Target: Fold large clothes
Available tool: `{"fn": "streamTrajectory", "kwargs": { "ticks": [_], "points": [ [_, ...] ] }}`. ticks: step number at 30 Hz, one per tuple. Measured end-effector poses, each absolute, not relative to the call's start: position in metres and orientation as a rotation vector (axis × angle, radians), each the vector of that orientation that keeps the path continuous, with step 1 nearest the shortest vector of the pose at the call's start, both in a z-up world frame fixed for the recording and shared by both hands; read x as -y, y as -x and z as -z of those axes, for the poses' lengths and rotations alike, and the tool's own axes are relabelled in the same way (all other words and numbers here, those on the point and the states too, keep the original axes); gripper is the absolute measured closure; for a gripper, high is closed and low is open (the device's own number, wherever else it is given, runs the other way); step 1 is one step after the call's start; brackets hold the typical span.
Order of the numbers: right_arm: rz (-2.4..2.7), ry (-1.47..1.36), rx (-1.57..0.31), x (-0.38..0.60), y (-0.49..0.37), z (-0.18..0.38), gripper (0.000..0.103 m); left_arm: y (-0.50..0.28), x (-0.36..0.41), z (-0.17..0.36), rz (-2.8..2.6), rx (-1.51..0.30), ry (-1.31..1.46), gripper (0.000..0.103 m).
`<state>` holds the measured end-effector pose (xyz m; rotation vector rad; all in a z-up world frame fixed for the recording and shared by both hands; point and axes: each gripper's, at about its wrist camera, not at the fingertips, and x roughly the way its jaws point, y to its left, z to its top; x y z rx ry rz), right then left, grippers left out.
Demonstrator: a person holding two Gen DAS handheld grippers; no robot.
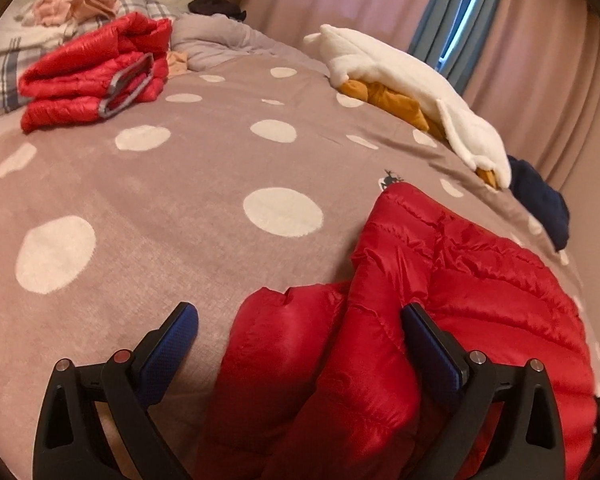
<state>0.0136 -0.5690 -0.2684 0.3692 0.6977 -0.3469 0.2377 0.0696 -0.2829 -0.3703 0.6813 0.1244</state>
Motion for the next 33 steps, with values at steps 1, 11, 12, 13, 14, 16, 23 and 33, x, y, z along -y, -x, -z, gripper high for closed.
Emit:
{"fn": "streamTrajectory", "kwargs": {
  "ticks": [1, 11, 12, 13, 14, 16, 23, 33],
  "points": [
    [0.353, -0.366, -0.697, 0.568, -0.013, 0.268, 0.002, -0.237, -0.065, 0.279, -0.154, -0.679, 0.338, 0.001],
    [0.248, -0.359, -0.56, 0.511, 0.023, 0.208, 0.004, -0.17, 0.007, 0.221, 0.14, -0.484, 0.299, 0.004],
    [0.221, -0.353, -0.557, 0.504, 0.026, 0.206, 0.004, -0.17, 0.016, 0.224, 0.147, -0.492, 0.272, 0.004],
    [0.197, -0.346, -0.552, 0.495, 0.029, 0.205, 0.004, -0.171, 0.024, 0.23, 0.142, -0.508, 0.239, 0.004],
    [0.191, -0.331, -0.544, 0.489, 0.032, 0.205, 0.004, -0.173, 0.032, 0.243, 0.126, -0.54, 0.199, 0.004],
    [0.183, -0.286, -0.543, 0.478, 0.033, 0.211, 0.002, -0.173, 0.04, 0.262, 0.1, -0.556, 0.155, 0.004],
    [0.187, -0.093, -0.62, 0.465, 0.026, 0.261, 0.0, -0.184, 0.045, 0.277, 0.078, -0.592, 0.08, 0.003],
    [0.2, -0.098, -0.701, 0.472, 0.011, 0.269, 0.0, -0.188, 0.048, 0.281, 0.067, -0.638, 0.062, 0.003]
  ]
}}
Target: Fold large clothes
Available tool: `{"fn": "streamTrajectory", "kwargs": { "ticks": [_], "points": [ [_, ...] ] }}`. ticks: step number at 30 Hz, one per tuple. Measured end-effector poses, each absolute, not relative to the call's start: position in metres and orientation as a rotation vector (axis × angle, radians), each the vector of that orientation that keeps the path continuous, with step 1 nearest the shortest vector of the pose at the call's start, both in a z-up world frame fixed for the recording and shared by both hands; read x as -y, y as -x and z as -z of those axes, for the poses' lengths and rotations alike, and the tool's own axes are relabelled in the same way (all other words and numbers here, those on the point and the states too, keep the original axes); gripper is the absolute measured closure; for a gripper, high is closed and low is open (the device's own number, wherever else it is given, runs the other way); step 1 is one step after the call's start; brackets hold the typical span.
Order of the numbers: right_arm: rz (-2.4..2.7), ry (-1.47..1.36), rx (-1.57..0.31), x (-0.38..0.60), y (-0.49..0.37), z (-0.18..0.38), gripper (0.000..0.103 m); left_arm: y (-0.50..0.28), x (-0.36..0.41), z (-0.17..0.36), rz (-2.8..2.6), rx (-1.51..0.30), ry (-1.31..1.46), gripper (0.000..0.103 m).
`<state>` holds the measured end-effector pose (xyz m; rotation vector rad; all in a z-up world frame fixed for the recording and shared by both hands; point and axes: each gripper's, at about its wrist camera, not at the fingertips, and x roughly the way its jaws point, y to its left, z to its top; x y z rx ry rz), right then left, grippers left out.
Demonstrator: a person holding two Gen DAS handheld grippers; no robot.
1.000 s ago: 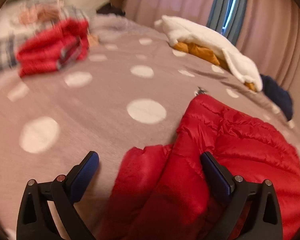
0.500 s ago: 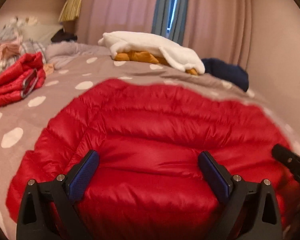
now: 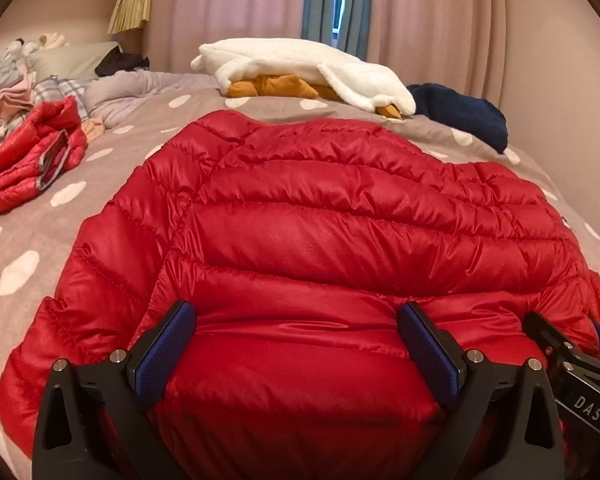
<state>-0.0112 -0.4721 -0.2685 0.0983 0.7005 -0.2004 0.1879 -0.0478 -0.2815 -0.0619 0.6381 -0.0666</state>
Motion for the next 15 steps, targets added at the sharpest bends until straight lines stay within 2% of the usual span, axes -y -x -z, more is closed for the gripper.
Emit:
{"fn": "streamTrajectory", "kwargs": {
  "ticks": [8, 13, 15],
  "points": [
    [0.188, -0.096, -0.713, 0.47, 0.016, 0.259, 0.001, -0.178, 0.04, 0.262, 0.074, -0.663, 0.057, 0.003],
    [0.219, -0.172, -0.676, 0.494, 0.056, 0.223, 0.001, -0.134, -0.021, 0.235, -0.044, -0.565, 0.238, 0.003],
    [0.267, -0.249, -0.638, 0.515, 0.08, 0.21, 0.0, -0.122, -0.053, 0.239, -0.094, -0.587, 0.356, 0.003]
  ]
}}
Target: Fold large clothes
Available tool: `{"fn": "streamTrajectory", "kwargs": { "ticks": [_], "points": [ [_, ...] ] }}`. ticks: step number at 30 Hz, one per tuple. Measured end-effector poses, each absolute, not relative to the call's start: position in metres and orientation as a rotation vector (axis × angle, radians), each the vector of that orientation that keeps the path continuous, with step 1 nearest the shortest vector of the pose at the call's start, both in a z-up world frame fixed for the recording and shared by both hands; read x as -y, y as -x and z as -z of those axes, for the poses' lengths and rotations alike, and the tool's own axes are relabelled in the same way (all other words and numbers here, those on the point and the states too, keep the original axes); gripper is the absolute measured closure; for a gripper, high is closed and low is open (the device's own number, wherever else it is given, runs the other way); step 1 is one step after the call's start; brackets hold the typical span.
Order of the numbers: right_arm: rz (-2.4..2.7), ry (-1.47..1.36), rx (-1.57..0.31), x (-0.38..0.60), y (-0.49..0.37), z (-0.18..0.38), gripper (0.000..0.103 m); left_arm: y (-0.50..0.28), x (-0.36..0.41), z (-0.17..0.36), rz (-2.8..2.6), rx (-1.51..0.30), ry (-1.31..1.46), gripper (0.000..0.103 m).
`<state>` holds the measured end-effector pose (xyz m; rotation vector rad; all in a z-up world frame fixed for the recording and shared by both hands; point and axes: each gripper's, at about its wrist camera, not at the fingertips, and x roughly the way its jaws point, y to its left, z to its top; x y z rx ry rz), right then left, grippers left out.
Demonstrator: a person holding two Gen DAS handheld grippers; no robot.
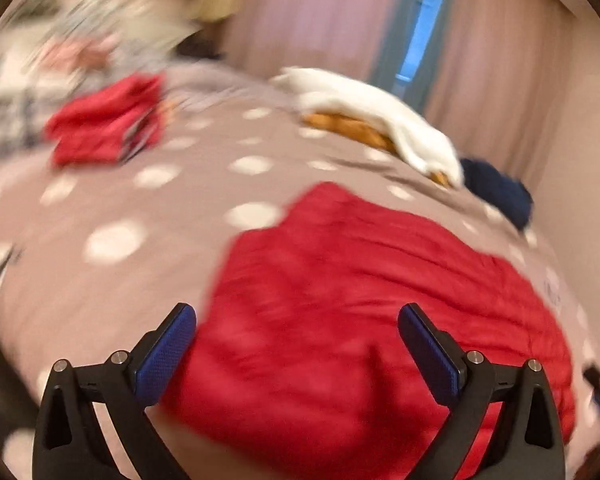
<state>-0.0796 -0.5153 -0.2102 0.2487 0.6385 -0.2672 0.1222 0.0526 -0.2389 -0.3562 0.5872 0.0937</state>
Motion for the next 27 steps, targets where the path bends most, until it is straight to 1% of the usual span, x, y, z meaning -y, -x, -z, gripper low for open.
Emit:
{"fn": "streamTrajectory", "kwargs": {
  "ticks": [3, 5, 8, 9, 11, 13, 18, 20, 23, 25, 26, 27],
  "points": [
    [0.325, -0.427, -0.631, 0.549, 0.108, 0.212, 0.001, -0.114, -0.094, 0.265, -0.139, -0.677, 0.551, 0.003],
    [0.331, -0.588, -0.667, 0.57, 0.122, 0.23, 0.0, -0.114, -0.109, 0.29, -0.098, -0.752, 0.674, 0.003],
    [0.297, -0.758, -0.723, 0.577, 0.132, 0.261, 0.0, -0.108, -0.102, 0.291, -0.018, -0.716, 0.673, 0.003],
    [0.281, -0.787, -0.723, 0.576, 0.134, 0.268, 0.0, -0.11, -0.097, 0.29, 0.038, -0.724, 0.688, 0.003],
    [0.276, -0.76, -0.689, 0.562, 0.134, 0.266, 0.0, -0.119, -0.09, 0.295, 0.232, -0.757, 0.837, 0.003],
    [0.209, -0.765, -0.703, 0.548, 0.126, 0.266, 0.0, -0.132, -0.082, 0.304, 0.325, -0.774, 1.007, 0.003],
    [-0.01, -1.013, -0.704, 0.522, 0.101, 0.283, 0.0, -0.152, -0.06, 0.297, 0.334, -0.79, 0.977, 0.003],
    [-0.018, -1.036, -0.686, 0.515, 0.093, 0.283, 0.0, -0.164, -0.047, 0.3, 0.423, -0.804, 1.006, 0.003],
    [-0.043, -1.034, -0.668, 0.507, 0.08, 0.285, 0.001, -0.184, -0.048, 0.304, 0.401, -0.811, 1.025, 0.004],
    [-0.012, -0.987, -0.674, 0.503, 0.075, 0.287, 0.011, -0.194, -0.042, 0.303, 0.304, -0.828, 0.986, 0.015],
    [0.028, -0.919, -0.696, 0.502, 0.073, 0.286, 0.021, -0.196, -0.039, 0.303, 0.264, -0.83, 0.949, 0.022],
    [0.047, -0.856, -0.706, 0.498, 0.072, 0.285, 0.026, -0.199, -0.031, 0.302, 0.229, -0.815, 0.888, 0.025]
  ]
}}
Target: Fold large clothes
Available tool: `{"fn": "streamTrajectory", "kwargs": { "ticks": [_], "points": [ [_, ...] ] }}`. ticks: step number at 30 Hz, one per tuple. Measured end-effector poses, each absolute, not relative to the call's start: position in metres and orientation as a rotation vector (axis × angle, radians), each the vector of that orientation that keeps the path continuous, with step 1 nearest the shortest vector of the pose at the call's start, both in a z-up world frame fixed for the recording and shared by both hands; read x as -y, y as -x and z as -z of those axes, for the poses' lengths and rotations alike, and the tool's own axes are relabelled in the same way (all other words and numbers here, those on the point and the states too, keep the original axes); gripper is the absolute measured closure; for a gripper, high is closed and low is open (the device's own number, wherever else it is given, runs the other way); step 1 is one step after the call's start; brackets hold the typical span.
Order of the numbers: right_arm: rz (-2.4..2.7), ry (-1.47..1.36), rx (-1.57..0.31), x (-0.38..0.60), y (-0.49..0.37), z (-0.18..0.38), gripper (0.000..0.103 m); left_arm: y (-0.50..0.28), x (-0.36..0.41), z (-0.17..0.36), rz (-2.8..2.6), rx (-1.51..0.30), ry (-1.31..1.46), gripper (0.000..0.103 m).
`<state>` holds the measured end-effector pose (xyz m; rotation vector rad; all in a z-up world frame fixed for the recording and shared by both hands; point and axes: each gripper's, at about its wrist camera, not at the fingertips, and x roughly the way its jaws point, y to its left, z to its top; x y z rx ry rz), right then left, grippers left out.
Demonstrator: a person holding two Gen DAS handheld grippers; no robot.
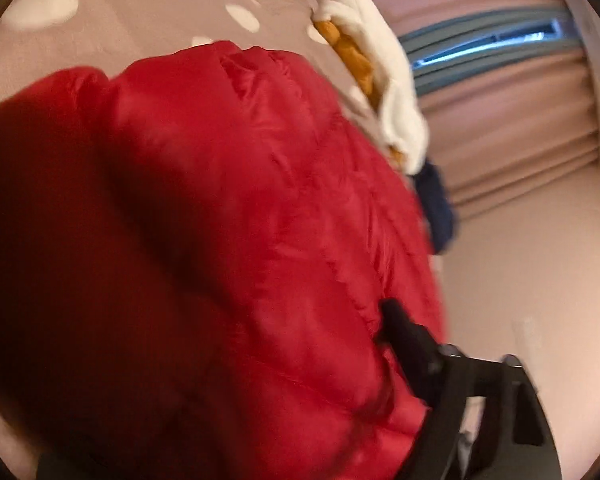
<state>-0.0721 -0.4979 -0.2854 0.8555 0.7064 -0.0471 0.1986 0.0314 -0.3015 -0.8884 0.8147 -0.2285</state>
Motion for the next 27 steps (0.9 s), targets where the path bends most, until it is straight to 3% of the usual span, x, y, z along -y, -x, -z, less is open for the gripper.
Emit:
{"fn": "streamTrajectory", "kwargs": {
  "ticks": [5, 9, 14, 21, 27],
  "points": [
    [0.069, -0.701, -0.706, 0.49, 0.074, 0.284, 0.038, -0.191, -0.002, 0.292, 0.1, -0.723, 0.649, 0.038],
    [0.048, -0.656, -0.74, 0.489, 0.063, 0.281, 0.048, -0.189, -0.011, 0.283, 0.064, -0.7, 0.628, 0.053],
    [-0.004, -0.547, -0.774, 0.468, 0.037, 0.272, 0.055, -0.18, -0.023, 0.25, -0.082, -0.587, 0.396, 0.064],
    [-0.15, -0.463, -0.819, 0.413, 0.016, 0.291, 0.056, -0.178, -0.053, 0.219, -0.043, -0.527, 0.371, 0.066],
    [-0.17, -0.487, -0.816, 0.422, 0.013, 0.3, 0.06, -0.154, -0.018, 0.19, 0.142, -0.441, 0.306, 0.066]
  ]
}}
